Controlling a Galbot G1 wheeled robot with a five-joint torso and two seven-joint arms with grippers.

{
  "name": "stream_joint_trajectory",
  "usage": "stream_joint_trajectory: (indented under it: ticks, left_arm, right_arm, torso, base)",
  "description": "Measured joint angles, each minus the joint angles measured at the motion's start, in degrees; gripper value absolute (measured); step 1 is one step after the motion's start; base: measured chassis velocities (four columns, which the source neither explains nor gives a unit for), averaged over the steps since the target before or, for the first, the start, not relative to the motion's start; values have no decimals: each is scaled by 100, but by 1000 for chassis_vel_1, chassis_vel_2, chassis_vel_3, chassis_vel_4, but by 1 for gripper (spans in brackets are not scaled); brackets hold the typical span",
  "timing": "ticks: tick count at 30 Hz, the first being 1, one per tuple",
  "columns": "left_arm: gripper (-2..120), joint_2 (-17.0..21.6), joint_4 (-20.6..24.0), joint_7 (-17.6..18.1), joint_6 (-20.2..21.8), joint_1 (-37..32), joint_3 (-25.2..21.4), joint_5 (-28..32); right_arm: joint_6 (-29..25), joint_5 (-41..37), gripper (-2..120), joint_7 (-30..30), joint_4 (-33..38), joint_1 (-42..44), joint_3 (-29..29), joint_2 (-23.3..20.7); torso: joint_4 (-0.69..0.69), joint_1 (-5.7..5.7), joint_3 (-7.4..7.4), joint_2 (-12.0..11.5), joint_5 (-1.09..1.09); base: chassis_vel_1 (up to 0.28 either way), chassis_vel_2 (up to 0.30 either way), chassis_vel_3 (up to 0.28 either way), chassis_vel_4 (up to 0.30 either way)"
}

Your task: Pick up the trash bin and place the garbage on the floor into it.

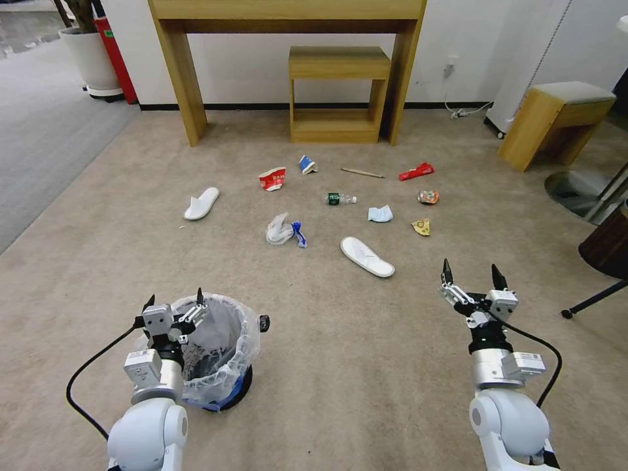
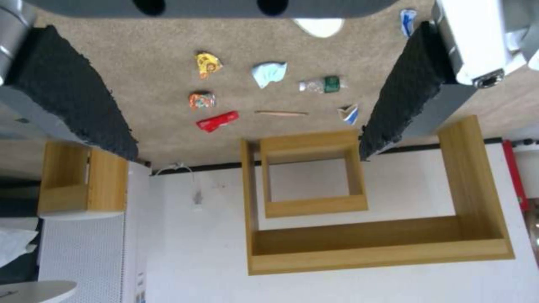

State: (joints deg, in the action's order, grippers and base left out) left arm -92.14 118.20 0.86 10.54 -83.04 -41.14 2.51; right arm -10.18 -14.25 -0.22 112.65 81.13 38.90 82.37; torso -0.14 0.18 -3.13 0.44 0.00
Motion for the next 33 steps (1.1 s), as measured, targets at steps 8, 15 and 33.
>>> stream_joint_trajectory:
  ticks: [8, 15, 33]
  left_arm:
    - [100, 0, 11, 0, 0, -2, 5, 10]
    - [100, 0, 14, 0, 0, -2, 15, 10]
    - [100, 0, 9, 3, -19, -4, 31, 0]
  right_arm:
    - [16, -12, 100, -21, 39, 16, 21, -2]
    - [29, -10, 100, -125, 70, 31, 20, -3]
    - [-9, 96, 99, -41, 69, 21, 56, 18]
  torso:
    - [0, 0, 0, 0, 0]
    - [0, 0, 0, 0, 0]
    - [0, 0, 0, 0, 0]
  base:
    - [0, 0, 0, 0]
    - [0, 0, 0, 0]
    - [0, 0, 0, 0]
